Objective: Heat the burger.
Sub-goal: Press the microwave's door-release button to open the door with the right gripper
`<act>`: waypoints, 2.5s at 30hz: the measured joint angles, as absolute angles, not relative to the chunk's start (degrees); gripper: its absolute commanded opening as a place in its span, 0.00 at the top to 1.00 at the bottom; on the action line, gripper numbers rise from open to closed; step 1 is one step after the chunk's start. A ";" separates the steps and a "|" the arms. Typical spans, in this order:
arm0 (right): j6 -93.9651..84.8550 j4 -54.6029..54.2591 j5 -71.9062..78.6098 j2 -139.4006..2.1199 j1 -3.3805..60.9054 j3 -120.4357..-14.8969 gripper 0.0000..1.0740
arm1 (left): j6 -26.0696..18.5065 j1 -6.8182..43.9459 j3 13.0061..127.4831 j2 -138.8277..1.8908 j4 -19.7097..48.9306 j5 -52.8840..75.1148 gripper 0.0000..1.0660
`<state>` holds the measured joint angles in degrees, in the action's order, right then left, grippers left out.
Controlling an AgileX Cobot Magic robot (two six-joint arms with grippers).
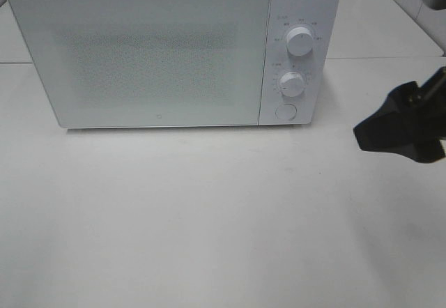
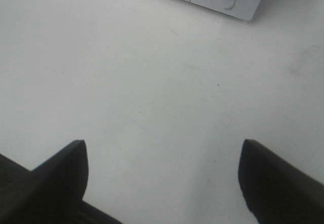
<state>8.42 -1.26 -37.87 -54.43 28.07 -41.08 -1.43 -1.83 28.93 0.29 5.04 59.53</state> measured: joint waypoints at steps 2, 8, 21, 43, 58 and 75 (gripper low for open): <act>8.42 -0.34 -40.62 -51.74 28.07 -41.08 0.26 | -1.43 -1.83 28.93 0.29 5.04 59.53 0.17; 8.42 1.15 -49.45 -43.49 28.07 -41.08 0.26 | -1.43 -1.83 28.93 0.29 5.04 59.53 0.17; 8.42 5.21 -60.33 -23.03 20.80 -41.08 0.29 | -1.43 -1.83 28.93 0.29 5.04 59.53 0.17; 8.37 2.64 -59.87 -1.78 7.85 -29.28 0.29 | -1.43 -1.83 28.93 0.29 5.04 59.53 0.17; 8.08 2.64 -59.70 0.23 6.65 -29.11 0.29 | -1.43 -1.83 28.93 0.29 5.04 59.53 0.17; 8.02 2.64 -56.15 -4.18 6.65 -30.31 0.29 | -1.43 -1.83 28.93 0.29 5.04 59.53 0.17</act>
<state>8.02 2.64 -56.15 -4.18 6.65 -30.31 -1.43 -1.83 28.93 0.29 5.04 59.53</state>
